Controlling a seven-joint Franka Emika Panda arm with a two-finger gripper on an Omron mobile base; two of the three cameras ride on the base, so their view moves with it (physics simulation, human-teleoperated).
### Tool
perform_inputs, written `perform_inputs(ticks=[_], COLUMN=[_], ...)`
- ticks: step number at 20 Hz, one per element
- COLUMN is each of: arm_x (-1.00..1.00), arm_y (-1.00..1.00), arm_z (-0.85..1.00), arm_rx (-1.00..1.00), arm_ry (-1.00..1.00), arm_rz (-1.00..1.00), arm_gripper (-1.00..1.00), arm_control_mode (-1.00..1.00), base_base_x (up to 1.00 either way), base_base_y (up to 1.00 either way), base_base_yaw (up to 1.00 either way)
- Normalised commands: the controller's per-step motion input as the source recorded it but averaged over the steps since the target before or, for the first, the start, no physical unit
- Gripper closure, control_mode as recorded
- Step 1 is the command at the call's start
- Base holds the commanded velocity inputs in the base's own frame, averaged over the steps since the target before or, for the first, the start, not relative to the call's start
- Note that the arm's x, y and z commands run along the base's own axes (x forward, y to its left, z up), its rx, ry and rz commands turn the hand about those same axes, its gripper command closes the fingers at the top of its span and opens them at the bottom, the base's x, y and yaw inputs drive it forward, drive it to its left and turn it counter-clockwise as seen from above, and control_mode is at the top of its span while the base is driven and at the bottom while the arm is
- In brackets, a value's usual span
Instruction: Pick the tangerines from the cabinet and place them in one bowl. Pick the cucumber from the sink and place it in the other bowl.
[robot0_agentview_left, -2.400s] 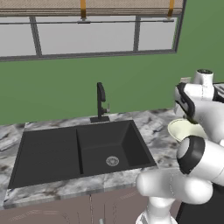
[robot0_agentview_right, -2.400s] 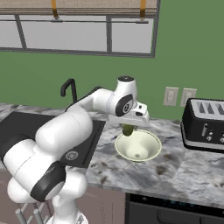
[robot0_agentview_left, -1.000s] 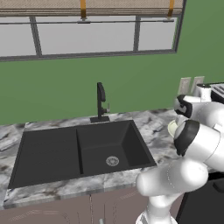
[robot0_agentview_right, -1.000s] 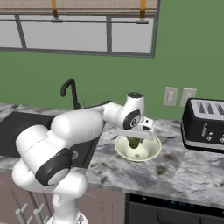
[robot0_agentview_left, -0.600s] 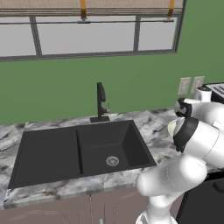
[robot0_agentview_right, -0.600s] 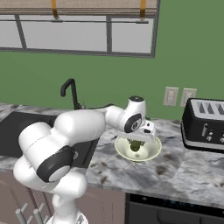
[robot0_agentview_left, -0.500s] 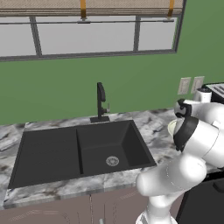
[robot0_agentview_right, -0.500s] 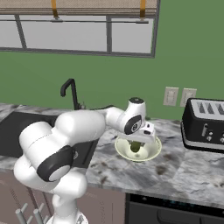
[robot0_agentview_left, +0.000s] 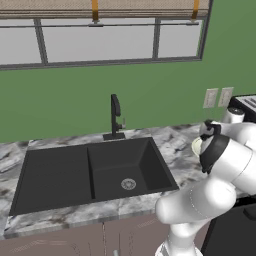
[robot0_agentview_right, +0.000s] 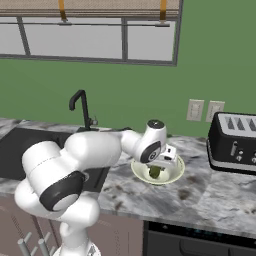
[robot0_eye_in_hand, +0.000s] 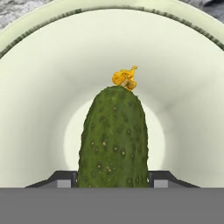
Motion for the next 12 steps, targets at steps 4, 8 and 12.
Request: perform_inputs(ticks=[4,8,12], arm_x=[0.0,0.0,0.08], arm_y=[0.0,0.0,0.0], arm_z=[-0.12,-0.13,-0.02], arm_rx=[0.0,0.0,0.0], arm_ry=[-0.06,-0.07,-0.02], arm_rz=[0.0,0.0,0.0], arm_gripper=[1.0,1.0,1.0], arm_control_mode=[-1.0,-1.0,-1.0], base_base_x=[0.0,0.0,0.0], base_base_y=[0.0,0.0,0.0], base_base_yaw=[0.0,0.0,0.0])
